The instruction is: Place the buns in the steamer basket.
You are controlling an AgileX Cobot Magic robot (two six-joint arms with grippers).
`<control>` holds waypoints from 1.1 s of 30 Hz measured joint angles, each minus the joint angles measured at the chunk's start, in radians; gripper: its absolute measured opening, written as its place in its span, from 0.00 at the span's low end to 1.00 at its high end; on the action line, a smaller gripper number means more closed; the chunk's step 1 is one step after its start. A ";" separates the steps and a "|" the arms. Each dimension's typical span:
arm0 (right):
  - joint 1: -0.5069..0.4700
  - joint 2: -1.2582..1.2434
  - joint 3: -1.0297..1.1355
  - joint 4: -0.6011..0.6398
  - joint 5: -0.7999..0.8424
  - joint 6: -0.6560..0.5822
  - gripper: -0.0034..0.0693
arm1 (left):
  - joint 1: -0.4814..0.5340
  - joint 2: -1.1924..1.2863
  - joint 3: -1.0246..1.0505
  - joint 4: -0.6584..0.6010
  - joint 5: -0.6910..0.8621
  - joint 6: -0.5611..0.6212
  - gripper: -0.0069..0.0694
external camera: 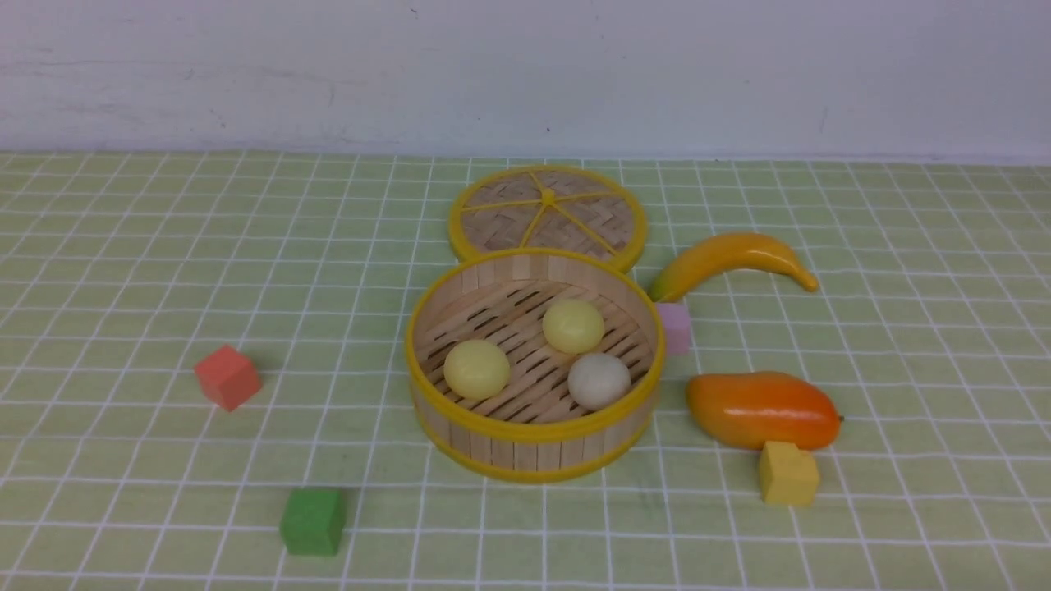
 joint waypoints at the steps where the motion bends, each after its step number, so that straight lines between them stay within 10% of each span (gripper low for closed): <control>1: 0.000 0.000 0.000 0.000 0.000 0.000 0.05 | 0.000 0.000 0.000 0.000 0.000 0.000 0.40; 33: 0.000 0.000 0.000 -0.003 -0.002 0.000 0.09 | 0.000 0.000 0.000 0.000 0.000 0.000 0.40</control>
